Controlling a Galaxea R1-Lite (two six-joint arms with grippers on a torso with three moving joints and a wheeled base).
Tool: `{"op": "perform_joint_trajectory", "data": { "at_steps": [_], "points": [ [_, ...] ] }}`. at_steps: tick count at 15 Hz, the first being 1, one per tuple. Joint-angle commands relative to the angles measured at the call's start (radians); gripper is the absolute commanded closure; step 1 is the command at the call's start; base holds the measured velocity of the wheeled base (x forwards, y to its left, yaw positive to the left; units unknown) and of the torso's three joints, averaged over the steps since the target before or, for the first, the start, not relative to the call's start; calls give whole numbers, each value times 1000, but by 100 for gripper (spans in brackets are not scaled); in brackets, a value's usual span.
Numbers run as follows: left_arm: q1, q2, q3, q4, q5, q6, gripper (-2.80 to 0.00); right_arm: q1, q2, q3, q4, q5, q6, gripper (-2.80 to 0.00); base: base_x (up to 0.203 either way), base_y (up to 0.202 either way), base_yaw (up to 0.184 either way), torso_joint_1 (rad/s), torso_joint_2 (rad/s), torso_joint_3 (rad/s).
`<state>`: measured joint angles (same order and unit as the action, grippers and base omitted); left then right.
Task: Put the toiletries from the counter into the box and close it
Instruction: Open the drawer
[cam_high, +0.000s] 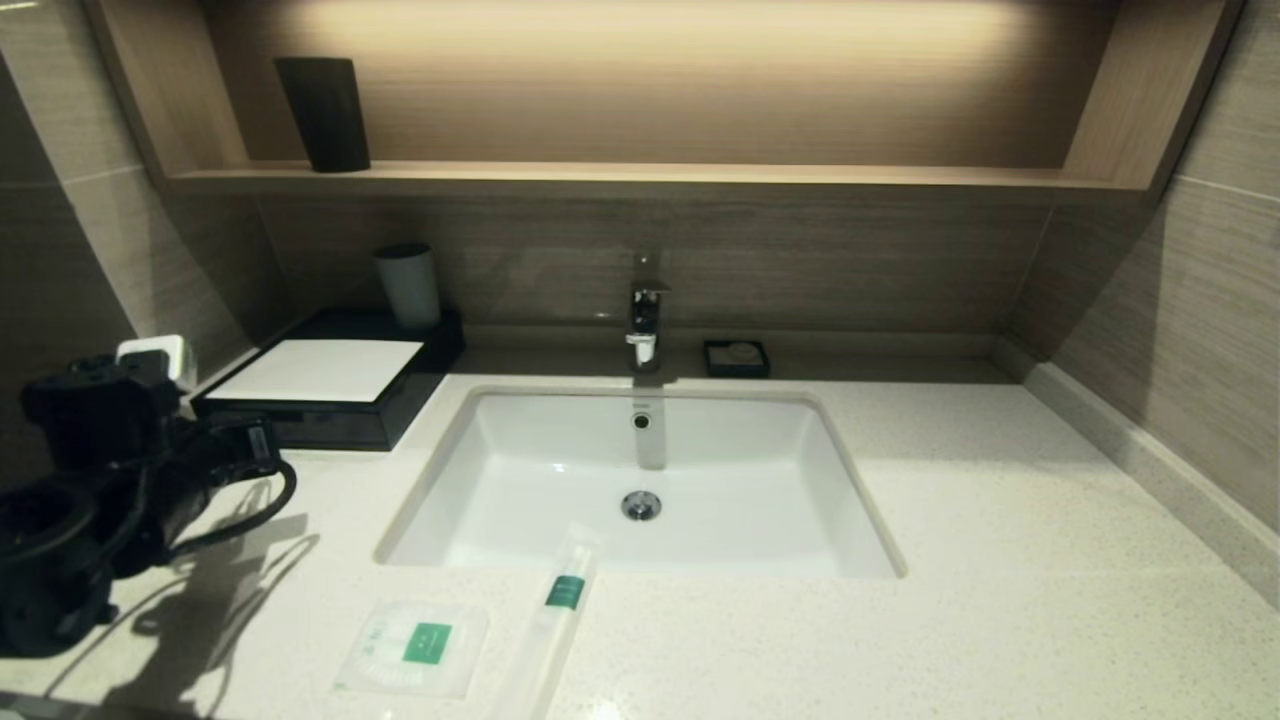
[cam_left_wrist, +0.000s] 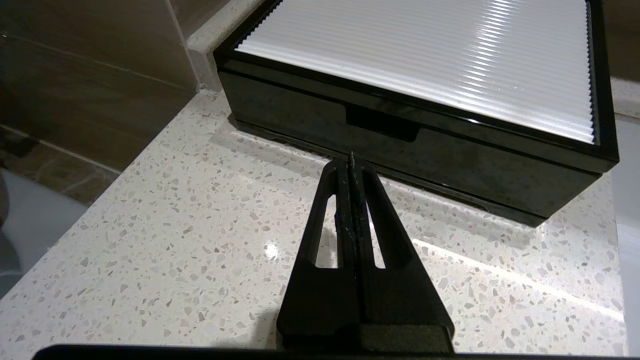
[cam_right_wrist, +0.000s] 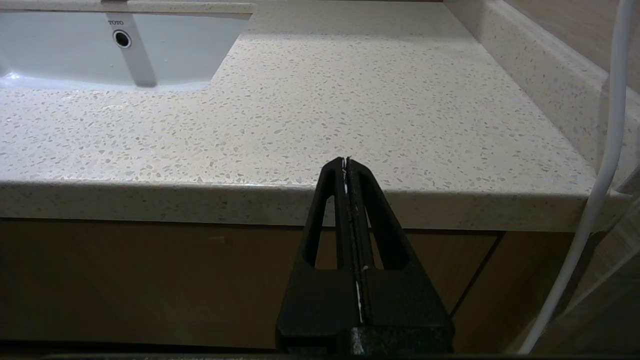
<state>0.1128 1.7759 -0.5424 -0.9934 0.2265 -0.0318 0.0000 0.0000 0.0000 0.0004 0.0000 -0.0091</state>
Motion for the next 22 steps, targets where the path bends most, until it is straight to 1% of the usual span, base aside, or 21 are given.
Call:
{"op": "perform_joint_trajectory", "data": {
  "at_steps": [1,2,4,6,7,8,10,13,16,18,22],
  "points": [
    [57,-12,19,-6,-93,-3,0,0,0,0,0,0,-1,0,0,0,0,0,0,0],
    [80,0,21,-9,-156,-9,0,0,0,0,0,0,0,0,0,0,0,0,0,0],
    [130,11,11,-13,-231,-16,0,0,0,0,0,0,-1,0,0,0,0,0,0,0],
    [170,-4,-9,-17,-342,-17,0,0,0,0,0,0,-2,0,0,0,0,0,0,0],
    [177,-26,-11,-10,-389,-14,0,1,0,0,0,0,-1,0,0,0,0,0,0,0],
    [177,-36,-13,4,-415,-11,0,0,0,0,0,0,0,0,0,0,0,0,0,0],
    [171,-46,-16,22,-420,-8,0,0,-1,0,0,0,0,0,0,0,0,0,0,0],
    [160,-63,-4,35,-477,-8,0,0,0,0,0,0,0,0,0,0,0,0,0,0],
    [156,-77,18,67,-482,-5,0,0,0,0,0,0,0,0,0,0,0,0,0,0],
    [139,-67,53,70,-483,1,0,0,-1,0,0,0,-2,0,0,0,0,0,0,0],
    [140,-51,78,70,-484,1,0,0,-1,0,0,0,-2,0,0,0,0,0,0,0]
  ]
}}
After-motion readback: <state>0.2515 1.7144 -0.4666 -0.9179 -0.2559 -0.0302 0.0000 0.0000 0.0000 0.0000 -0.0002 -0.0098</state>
